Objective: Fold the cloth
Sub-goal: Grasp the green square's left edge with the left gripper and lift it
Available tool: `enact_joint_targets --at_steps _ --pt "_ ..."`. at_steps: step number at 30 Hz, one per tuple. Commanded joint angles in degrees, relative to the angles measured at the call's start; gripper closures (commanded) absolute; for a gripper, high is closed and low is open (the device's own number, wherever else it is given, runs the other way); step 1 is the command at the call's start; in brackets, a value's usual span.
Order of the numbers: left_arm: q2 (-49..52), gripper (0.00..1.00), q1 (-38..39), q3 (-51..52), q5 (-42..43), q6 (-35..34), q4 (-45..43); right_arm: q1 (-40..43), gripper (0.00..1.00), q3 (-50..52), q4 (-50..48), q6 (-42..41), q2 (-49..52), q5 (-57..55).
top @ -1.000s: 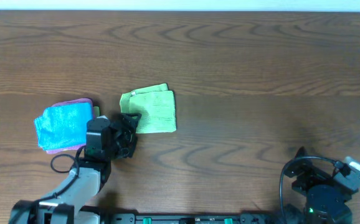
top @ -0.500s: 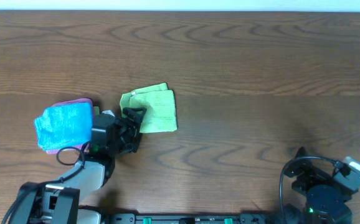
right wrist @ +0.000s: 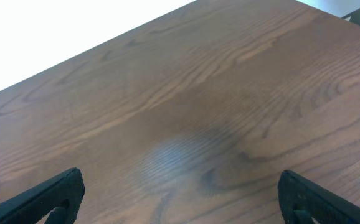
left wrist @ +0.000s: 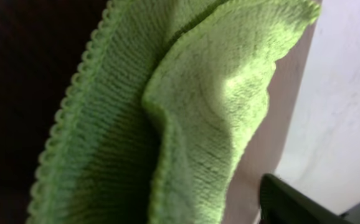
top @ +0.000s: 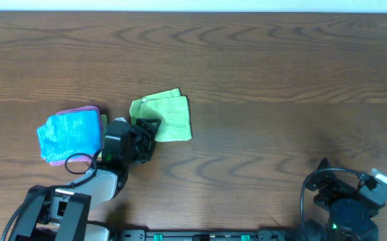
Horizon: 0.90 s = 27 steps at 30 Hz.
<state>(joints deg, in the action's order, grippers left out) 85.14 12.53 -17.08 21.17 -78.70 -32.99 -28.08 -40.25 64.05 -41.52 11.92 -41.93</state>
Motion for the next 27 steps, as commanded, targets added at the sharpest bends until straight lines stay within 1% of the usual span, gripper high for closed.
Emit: enact_joint_targets --at_steps 1,3,6,9,10,12,13,15,18,23,27 --pt "2.97 0.33 0.79 2.14 -4.85 1.60 3.15 0.42 0.01 0.13 0.04 -0.66 -0.13 -0.70" --pt "2.99 0.46 0.79 2.16 -5.35 1.77 3.23 0.42 0.01 0.13 0.07 -0.66 -0.13 -0.70" --pt "3.02 0.59 0.79 2.16 -5.99 2.01 3.30 0.42 0.01 0.13 0.04 -0.66 -0.13 -0.70" --pt "3.15 0.76 0.79 2.16 -6.58 2.01 4.13 0.42 0.01 0.13 0.07 -0.66 -0.13 -0.70" --pt "3.26 0.79 0.79 2.14 -6.62 2.03 4.33 0.42 0.01 0.13 0.07 -0.66 -0.13 -0.70" --pt "3.61 0.93 0.79 2.16 -6.62 2.08 4.50 0.42 0.01 0.13 0.07 -0.66 -0.13 -0.70" --pt "3.69 0.94 0.79 2.16 -6.58 2.12 4.48 0.42 0.01 0.13 0.04 -0.66 -0.13 -0.72" --pt "3.72 0.94 0.79 2.14 -6.08 3.67 3.78 0.42 0.01 0.13 0.07 -0.66 -0.13 -0.70" --pt "3.72 0.94 0.79 2.05 -4.04 8.26 1.55 0.42 0.01 0.13 0.04 -0.66 -0.13 -0.70" --pt "3.65 0.94 0.79 0.70 0.04 12.09 1.42 0.42 0.01 0.13 0.04 -0.66 -0.13 -0.70" --pt "3.28 0.94 0.76 -1.05 3.23 13.64 1.44 0.42 0.01 0.13 0.04 -0.66 -0.13 -0.70"
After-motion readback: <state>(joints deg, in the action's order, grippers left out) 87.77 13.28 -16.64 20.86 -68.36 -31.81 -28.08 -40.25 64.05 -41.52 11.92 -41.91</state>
